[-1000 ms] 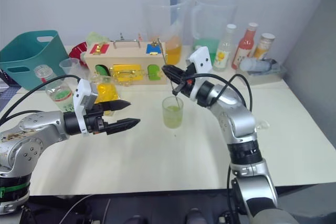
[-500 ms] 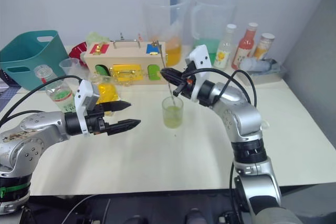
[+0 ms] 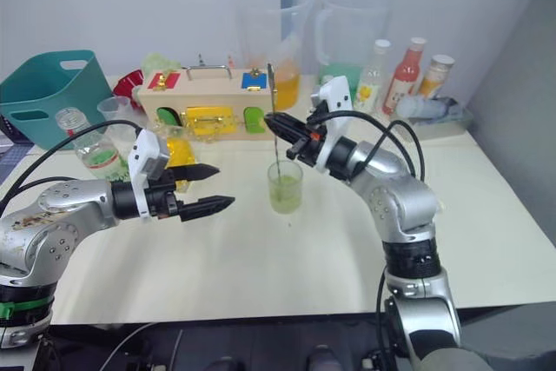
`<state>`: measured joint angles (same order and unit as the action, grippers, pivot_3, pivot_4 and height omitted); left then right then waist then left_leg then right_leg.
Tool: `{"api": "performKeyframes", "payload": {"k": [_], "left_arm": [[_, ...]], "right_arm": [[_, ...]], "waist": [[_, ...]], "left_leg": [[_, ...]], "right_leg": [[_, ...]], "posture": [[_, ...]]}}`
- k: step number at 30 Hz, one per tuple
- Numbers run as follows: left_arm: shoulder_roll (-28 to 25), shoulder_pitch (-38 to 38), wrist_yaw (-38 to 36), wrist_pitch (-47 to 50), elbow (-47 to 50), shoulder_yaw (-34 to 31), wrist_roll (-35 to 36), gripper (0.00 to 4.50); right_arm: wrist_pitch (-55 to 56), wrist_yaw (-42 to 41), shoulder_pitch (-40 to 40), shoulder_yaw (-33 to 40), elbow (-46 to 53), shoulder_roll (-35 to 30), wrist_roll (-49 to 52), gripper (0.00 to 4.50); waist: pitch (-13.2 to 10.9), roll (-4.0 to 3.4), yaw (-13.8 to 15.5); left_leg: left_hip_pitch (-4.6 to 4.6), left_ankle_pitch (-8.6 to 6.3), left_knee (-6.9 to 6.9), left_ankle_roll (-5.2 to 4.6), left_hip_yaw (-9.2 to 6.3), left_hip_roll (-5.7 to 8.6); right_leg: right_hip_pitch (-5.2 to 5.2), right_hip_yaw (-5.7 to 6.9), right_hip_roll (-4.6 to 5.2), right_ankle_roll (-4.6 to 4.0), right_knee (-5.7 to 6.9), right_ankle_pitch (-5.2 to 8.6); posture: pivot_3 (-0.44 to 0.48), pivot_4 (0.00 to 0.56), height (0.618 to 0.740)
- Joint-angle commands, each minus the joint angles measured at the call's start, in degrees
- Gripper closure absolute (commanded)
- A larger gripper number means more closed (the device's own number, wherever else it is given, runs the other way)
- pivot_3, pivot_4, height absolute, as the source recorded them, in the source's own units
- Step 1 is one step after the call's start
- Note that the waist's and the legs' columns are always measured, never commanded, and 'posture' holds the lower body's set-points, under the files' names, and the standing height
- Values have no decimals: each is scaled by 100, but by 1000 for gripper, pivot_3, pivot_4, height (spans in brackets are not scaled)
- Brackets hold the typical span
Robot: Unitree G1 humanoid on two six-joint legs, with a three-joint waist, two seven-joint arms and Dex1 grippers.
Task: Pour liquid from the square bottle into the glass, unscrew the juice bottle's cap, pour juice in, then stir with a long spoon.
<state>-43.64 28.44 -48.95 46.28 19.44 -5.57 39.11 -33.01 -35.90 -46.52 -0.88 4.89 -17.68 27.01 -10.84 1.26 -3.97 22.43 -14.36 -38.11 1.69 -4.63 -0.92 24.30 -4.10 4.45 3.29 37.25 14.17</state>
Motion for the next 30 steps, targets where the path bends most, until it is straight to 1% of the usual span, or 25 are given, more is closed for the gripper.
{"api": "performKeyframes", "payload": {"k": [1,11,14,18,21,27,30], "left_arm": [[-43,124,-14,-142,79,-39,-55,12],[37,97,-58,-255,-5,3,-143,12],[51,96,-69,-321,-48,38,-174,12],[60,81,-110,-425,-114,80,-227,12],[124,116,-53,-489,-182,55,-258,12],[146,103,-60,-555,-191,56,-320,12],[120,95,-86,-571,-197,80,-357,12]], "right_arm": [[514,39,-152,-152,-87,15,-386,4500],[1142,250,-199,-12,-340,148,-717,4500],[869,97,-176,-28,-337,99,-538,4500],[138,-407,-39,-138,-26,-249,-139,4500],[-321,-581,13,-20,292,-520,198,4500],[-753,-726,-4,65,587,-894,429,4500],[-725,-597,-6,107,584,-959,363,4500]], "waist": [[0,0,4],[0,0,20],[0,0,19],[0,0,36],[0,0,48],[0,0,56],[0,0,53]], "left_leg": [[0,0,0,0,0,0],[0,0,0,1,0,1],[0,0,0,1,0,1],[-1,0,0,1,-1,1],[-2,0,0,1,-1,1],[-2,0,0,1,-1,1],[-2,0,0,0,-1,0]], "right_leg": [[0,0,0,0,0,0],[-1,0,2,0,0,0],[-1,0,2,0,0,0],[-4,1,2,0,0,0],[-6,1,2,0,-2,0],[-5,1,1,0,-3,0],[-5,1,1,0,-3,0]], "posture": [[0,150,740],[0,150,740],[0,150,740],[0,150,740],[0,150,740],[0,150,740],[0,150,740]]}}
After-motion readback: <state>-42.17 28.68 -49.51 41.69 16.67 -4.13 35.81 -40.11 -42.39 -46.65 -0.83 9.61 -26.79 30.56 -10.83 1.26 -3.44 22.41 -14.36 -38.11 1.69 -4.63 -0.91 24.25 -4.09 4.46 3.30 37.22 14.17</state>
